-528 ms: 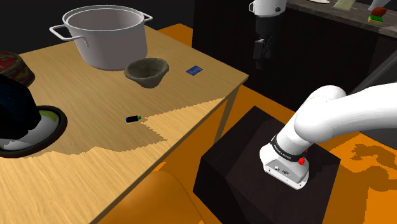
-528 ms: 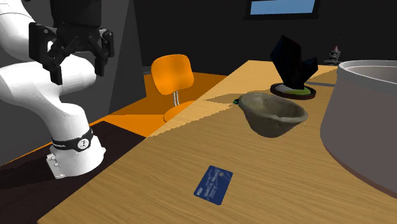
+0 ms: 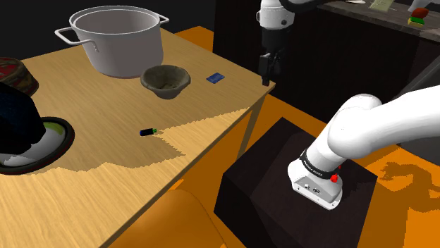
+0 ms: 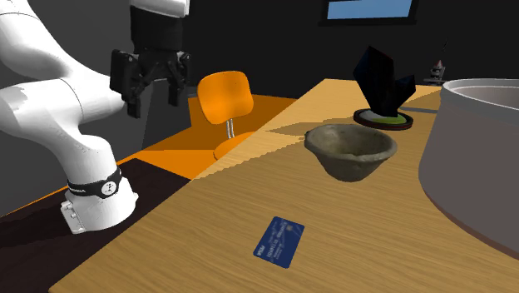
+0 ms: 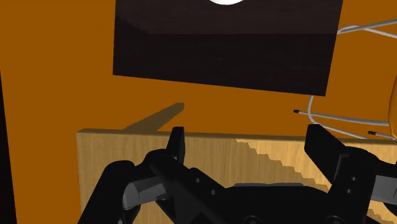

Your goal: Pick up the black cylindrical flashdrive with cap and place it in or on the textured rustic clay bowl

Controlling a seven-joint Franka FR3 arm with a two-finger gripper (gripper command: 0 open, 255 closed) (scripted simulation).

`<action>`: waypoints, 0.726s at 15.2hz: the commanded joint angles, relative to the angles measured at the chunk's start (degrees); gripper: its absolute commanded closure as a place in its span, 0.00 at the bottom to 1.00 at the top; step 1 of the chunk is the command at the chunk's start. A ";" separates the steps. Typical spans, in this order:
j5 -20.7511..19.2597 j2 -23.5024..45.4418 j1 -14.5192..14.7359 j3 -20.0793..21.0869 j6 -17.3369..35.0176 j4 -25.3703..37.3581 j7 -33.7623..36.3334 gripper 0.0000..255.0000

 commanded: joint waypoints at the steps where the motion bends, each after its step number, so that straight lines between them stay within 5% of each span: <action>1: 2.01 1.53 1.05 2.12 2.41 -0.03 2.65 0.00; 11: 7.61 14.42 4.57 11.87 14.77 5.04 14.47 0.00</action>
